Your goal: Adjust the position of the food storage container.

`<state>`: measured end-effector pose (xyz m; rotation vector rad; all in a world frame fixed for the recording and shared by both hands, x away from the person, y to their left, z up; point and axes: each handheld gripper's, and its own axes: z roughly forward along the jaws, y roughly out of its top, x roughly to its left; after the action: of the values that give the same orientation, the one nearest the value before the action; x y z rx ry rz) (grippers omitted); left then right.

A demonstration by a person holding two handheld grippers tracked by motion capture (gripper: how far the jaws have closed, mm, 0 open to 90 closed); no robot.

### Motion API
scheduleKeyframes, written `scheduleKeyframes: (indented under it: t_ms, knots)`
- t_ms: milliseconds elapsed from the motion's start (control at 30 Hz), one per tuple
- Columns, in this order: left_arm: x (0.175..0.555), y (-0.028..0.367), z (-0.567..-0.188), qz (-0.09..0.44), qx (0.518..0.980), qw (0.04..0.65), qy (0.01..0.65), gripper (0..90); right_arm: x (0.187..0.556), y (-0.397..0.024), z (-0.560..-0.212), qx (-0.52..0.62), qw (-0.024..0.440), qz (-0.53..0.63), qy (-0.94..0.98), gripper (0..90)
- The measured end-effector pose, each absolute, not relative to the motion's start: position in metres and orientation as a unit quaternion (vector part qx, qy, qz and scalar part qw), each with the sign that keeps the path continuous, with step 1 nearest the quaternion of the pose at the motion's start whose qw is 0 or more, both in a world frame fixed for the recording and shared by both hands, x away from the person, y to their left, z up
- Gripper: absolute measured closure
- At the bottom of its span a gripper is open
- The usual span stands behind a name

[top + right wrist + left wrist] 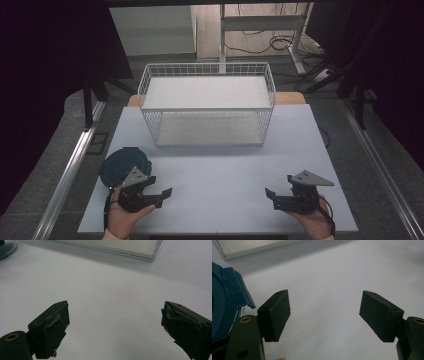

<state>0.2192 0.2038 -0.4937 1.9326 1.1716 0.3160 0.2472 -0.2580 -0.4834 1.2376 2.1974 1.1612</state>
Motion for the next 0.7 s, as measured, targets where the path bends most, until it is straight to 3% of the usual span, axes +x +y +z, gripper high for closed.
scheduleKeyframes:
  t_ms: [267, 700]
  knots:
    - [0.2188, 0.2022, -0.4944, 0.125, 0.774, 0.414, 0.463, 23.9, 0.2417, -0.2511, -0.4779, 0.426, 0.163, 0.427, 0.781, 10.3]
    - [0.2174, 0.204, -0.491, 0.133, 0.769, 0.419, 0.464, 24.0, 0.243, -0.2559, -0.4784, 0.436, 0.175, 0.42, 0.777, 11.7]
